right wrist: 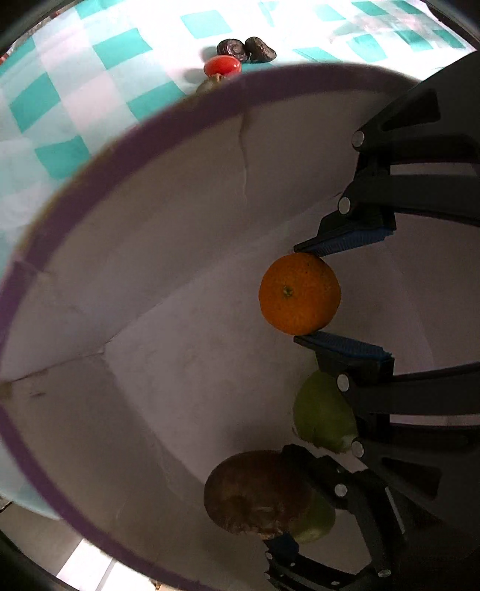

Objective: Organize fruits
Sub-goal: 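Lower the apple and tangerine into the box and open both tools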

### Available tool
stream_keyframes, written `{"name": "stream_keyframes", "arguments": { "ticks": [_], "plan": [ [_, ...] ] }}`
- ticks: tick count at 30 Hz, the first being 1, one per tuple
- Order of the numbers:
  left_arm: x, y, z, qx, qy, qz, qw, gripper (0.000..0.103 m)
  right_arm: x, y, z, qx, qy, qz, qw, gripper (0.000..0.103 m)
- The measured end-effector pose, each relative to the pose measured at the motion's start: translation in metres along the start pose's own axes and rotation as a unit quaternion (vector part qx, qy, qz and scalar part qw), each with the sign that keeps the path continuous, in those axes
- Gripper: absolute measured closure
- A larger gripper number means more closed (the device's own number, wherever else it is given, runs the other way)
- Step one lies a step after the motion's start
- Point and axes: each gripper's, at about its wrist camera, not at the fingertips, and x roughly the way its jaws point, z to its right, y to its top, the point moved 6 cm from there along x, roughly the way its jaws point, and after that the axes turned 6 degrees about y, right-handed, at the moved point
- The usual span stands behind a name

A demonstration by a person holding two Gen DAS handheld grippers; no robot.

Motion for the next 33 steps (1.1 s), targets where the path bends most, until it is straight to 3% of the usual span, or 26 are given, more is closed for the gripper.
{"name": "stream_keyframes", "arguments": {
  "ticks": [6, 10, 14, 17, 19, 26, 33],
  "plan": [
    [0.005, 0.001, -0.003, 0.004, -0.002, -0.003, 1.0, 0.038, 0.004, 0.002, 0.003, 0.01, -0.001, -0.003, 1.0, 0.059],
    [0.004, 0.001, -0.002, 0.008, -0.001, -0.003, 1.0, 0.038, 0.0, 0.003, 0.001, 0.012, -0.002, 0.009, 1.0, 0.042],
    [-0.009, 0.003, 0.005, 0.03, 0.017, 0.032, 0.9989, 0.038, -0.006, 0.001, 0.002, 0.014, 0.005, 0.024, 1.0, 0.04],
    [-0.015, 0.001, 0.01, 0.04, 0.023, 0.041, 0.9981, 0.027, -0.011, -0.004, -0.001, 0.004, 0.006, 0.038, 0.999, 0.035],
    [-0.021, -0.002, 0.009, 0.037, 0.03, 0.045, 0.9978, 0.025, -0.017, -0.008, -0.003, -0.002, 0.009, 0.052, 0.999, 0.032],
    [-0.073, -0.017, 0.014, 0.031, 0.064, 0.095, 0.9929, 0.019, -0.067, -0.034, 0.004, -0.018, 0.049, 0.15, 0.987, 0.025],
    [-0.131, -0.031, 0.033, -0.001, 0.082, 0.142, 0.9865, 0.014, -0.133, -0.07, 0.028, -0.019, 0.113, 0.263, 0.958, 0.023]
  ]
}}
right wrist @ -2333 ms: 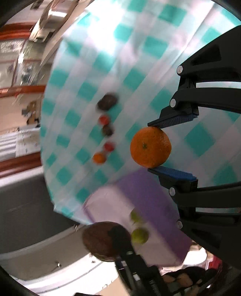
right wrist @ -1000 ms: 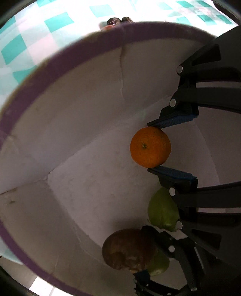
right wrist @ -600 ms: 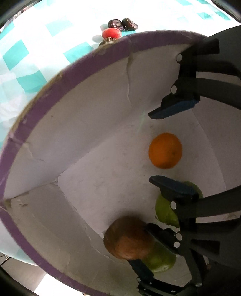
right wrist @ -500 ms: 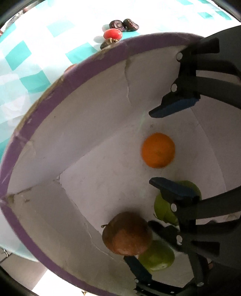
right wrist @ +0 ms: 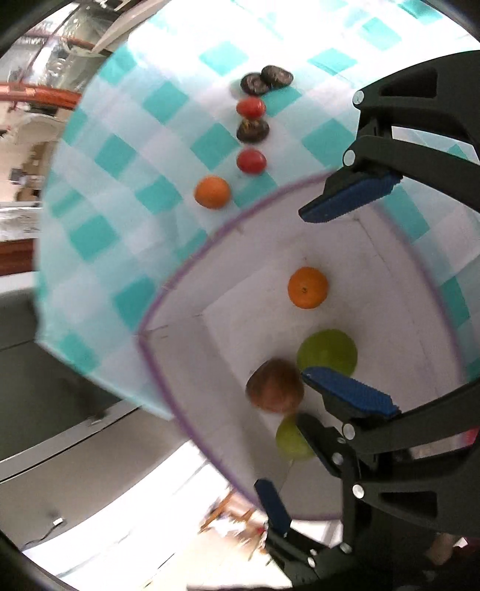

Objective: Organize fruits
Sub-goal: 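Lower the apple and tangerine into the box and open both tools, then grasp a red tomato with the left tool while the right tool grasps a dark brown fruit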

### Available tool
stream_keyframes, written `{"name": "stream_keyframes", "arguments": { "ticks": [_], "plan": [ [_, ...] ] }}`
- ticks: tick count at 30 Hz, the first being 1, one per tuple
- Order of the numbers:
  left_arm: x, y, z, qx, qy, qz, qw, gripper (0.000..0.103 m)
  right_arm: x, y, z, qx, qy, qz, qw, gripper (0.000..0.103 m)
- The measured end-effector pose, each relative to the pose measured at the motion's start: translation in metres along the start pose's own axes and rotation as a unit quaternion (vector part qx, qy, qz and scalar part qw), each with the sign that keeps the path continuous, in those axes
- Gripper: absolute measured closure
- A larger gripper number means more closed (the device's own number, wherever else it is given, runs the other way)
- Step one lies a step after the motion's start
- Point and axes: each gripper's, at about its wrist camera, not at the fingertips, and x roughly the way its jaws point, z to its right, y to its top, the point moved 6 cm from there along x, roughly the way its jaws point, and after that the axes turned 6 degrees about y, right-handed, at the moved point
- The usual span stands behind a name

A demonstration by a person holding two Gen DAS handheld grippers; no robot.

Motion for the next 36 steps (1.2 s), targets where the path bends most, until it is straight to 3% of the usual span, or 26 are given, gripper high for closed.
{"name": "stream_keyframes", "arguments": {
  "ticks": [7, 11, 19, 25, 31, 36],
  "plan": [
    [-0.045, 0.009, 0.059, 0.036, -0.002, 0.037, 0.9986, 0.009, -0.065, -0.036, 0.082, 0.1, -0.007, 0.084, 0.991, 0.02],
    [-0.057, 0.009, 0.102, 0.084, -0.018, 0.051, 0.995, 0.009, -0.074, -0.069, 0.134, 0.162, -0.03, 0.083, 0.983, 0.02],
    [-0.052, 0.03, 0.17, 0.141, -0.084, 0.058, 0.9847, 0.007, -0.056, -0.104, 0.198, 0.212, -0.089, 0.054, 0.972, 0.02],
    [-0.027, 0.079, 0.179, 0.127, -0.124, 0.055, 0.9826, 0.007, -0.029, -0.098, 0.236, 0.224, -0.133, 0.022, 0.965, 0.02],
    [0.006, 0.13, 0.163, 0.124, -0.104, 0.058, 0.9851, 0.007, 0.023, -0.06, 0.262, 0.21, -0.151, 0.004, 0.966, 0.023],
    [0.025, 0.149, 0.174, 0.12, -0.147, 0.017, 0.9817, 0.015, 0.054, -0.026, 0.277, 0.167, -0.163, -0.001, 0.972, 0.024]
  ]
}}
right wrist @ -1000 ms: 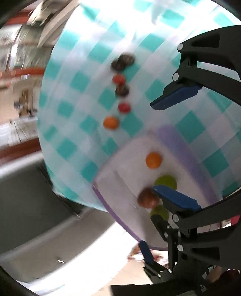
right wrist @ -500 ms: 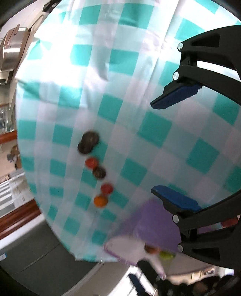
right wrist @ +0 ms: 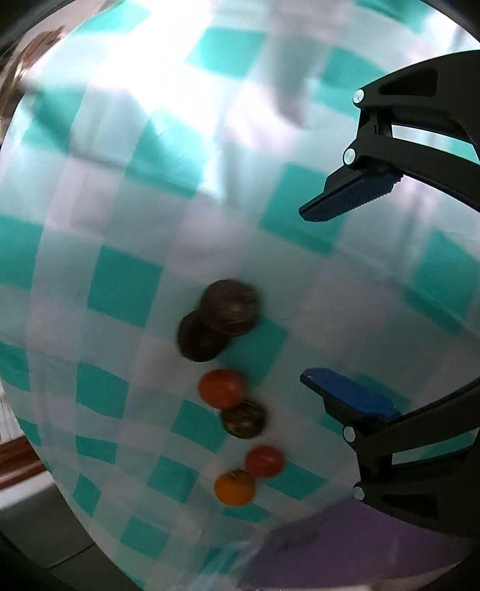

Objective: Organize fruits
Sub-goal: 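Grasp a red tomato with the left tool while the right tool grasps a dark brown fruit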

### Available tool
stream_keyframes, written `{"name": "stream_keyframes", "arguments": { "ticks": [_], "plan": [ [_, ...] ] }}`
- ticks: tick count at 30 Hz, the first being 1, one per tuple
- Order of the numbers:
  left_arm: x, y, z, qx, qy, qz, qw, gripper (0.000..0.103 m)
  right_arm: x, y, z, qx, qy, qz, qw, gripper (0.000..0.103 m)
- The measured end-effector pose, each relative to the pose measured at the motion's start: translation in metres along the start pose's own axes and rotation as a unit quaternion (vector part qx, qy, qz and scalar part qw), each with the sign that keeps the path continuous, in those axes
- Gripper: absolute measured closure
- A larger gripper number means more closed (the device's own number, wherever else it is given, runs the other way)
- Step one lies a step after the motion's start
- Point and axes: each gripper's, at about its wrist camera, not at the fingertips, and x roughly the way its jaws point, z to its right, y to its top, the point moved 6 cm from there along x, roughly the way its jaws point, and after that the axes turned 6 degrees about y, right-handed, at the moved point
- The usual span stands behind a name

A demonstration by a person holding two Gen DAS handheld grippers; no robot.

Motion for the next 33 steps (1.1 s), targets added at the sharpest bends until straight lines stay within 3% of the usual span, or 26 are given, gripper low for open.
{"name": "stream_keyframes", "arguments": {
  "ticks": [3, 6, 9, 11, 16, 20, 24, 29, 33],
  "plan": [
    [0.006, -0.002, 0.025, -0.008, -0.051, -0.023, 0.9984, 0.019, 0.019, 0.016, -0.003, -0.053, -0.012, -0.003, 0.999, 0.025],
    [0.012, -0.015, 0.052, 0.021, -0.049, -0.031, 0.9981, 0.024, 0.037, 0.026, -0.001, -0.081, -0.015, -0.012, 0.997, 0.029],
    [0.023, -0.033, 0.069, 0.022, -0.066, -0.065, 0.9955, 0.041, 0.041, 0.03, -0.003, -0.092, 0.009, 0.0, 0.996, 0.043],
    [0.03, -0.048, 0.079, 0.017, -0.071, -0.088, 0.9934, 0.048, 0.038, 0.028, -0.004, -0.103, 0.012, 0.011, 0.995, 0.063],
    [0.039, -0.071, 0.115, 0.051, -0.066, -0.092, 0.9923, 0.053, 0.018, 0.01, 0.014, -0.052, 0.021, 0.034, 0.998, 0.063],
    [0.058, -0.069, 0.14, 0.049, -0.025, -0.072, 0.9959, 0.052, -0.01, -0.026, 0.055, 0.025, 0.009, 0.046, 0.999, 0.063],
    [0.102, -0.062, 0.136, -0.005, 0.056, -0.078, 0.9953, 0.052, -0.034, -0.063, 0.08, 0.058, 0.005, 0.039, 0.998, 0.063],
    [0.139, -0.065, 0.103, -0.099, 0.161, -0.072, 0.9793, 0.049, -0.052, -0.094, 0.088, 0.07, 0.006, 0.035, 0.997, 0.063],
    [0.145, -0.058, 0.091, -0.101, 0.199, -0.027, 0.9743, 0.046, -0.059, -0.109, 0.087, 0.065, 0.014, 0.038, 0.997, 0.063]
  ]
}}
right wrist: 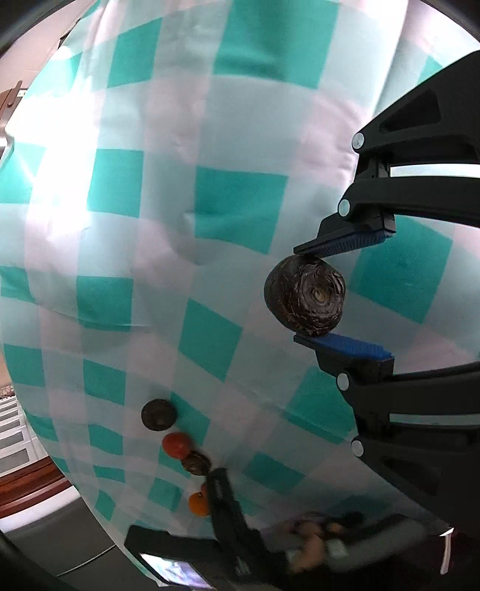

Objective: Organize fruits
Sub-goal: 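Grasp a red tomato with the left tool while the right tool grasps a dark brown fruit, then place the red tomato and dark fruit into the box and open both tools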

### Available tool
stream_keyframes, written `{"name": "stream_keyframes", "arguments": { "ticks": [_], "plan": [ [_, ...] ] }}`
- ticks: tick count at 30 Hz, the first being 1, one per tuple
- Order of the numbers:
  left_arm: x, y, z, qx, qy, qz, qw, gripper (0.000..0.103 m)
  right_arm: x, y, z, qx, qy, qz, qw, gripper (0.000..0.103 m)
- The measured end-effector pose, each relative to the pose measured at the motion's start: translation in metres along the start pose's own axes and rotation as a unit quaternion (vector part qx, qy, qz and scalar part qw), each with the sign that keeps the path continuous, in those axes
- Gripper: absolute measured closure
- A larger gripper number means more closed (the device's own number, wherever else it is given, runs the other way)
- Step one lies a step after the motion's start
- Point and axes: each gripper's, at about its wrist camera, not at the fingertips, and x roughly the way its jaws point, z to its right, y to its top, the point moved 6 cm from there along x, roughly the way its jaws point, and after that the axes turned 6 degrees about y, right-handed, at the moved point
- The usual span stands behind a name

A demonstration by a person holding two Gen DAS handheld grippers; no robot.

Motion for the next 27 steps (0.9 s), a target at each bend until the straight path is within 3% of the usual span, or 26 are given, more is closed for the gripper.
{"name": "stream_keyframes", "arguments": {
  "ticks": [6, 7, 9, 11, 15, 18, 20, 23, 27],
  "plan": [
    [0.016, 0.015, -0.011, -0.034, 0.005, 0.01, 0.9994, 0.045, -0.004, -0.011, 0.002, -0.002, 0.006, 0.0, 1.0, 0.063],
    [0.017, 0.017, -0.012, -0.037, -0.002, 0.011, 0.9993, 0.05, -0.006, -0.012, 0.002, -0.004, 0.007, 0.0, 1.0, 0.063],
    [0.017, 0.019, -0.009, -0.032, -0.027, 0.014, 0.999, 0.07, -0.011, -0.014, 0.005, -0.009, 0.006, 0.002, 1.0, 0.063],
    [0.016, 0.019, -0.005, -0.019, -0.029, 0.014, 0.9993, 0.072, -0.015, -0.016, 0.011, -0.006, 0.006, 0.004, 1.0, 0.063],
    [-0.001, 0.005, 0.005, -0.026, -0.099, 0.006, 0.9948, 0.073, -0.024, -0.02, 0.019, -0.002, 0.006, 0.008, 1.0, 0.063],
    [-0.038, -0.017, 0.02, -0.01, -0.177, 0.01, 0.9841, 0.073, -0.029, -0.025, 0.02, -0.004, 0.011, 0.008, 1.0, 0.063],
    [-0.056, -0.032, 0.024, -0.005, -0.207, 0.003, 0.9783, 0.073, -0.033, -0.03, 0.021, -0.002, 0.016, 0.006, 1.0, 0.063],
    [-0.078, -0.062, 0.033, 0.019, -0.234, -0.011, 0.972, 0.073, -0.036, -0.04, 0.022, 0.002, 0.022, -0.004, 1.0, 0.063],
    [-0.098, -0.096, 0.033, 0.059, -0.244, -0.017, 0.9679, 0.073, -0.044, -0.053, 0.017, -0.004, 0.028, -0.015, 0.999, 0.063]
  ]
}}
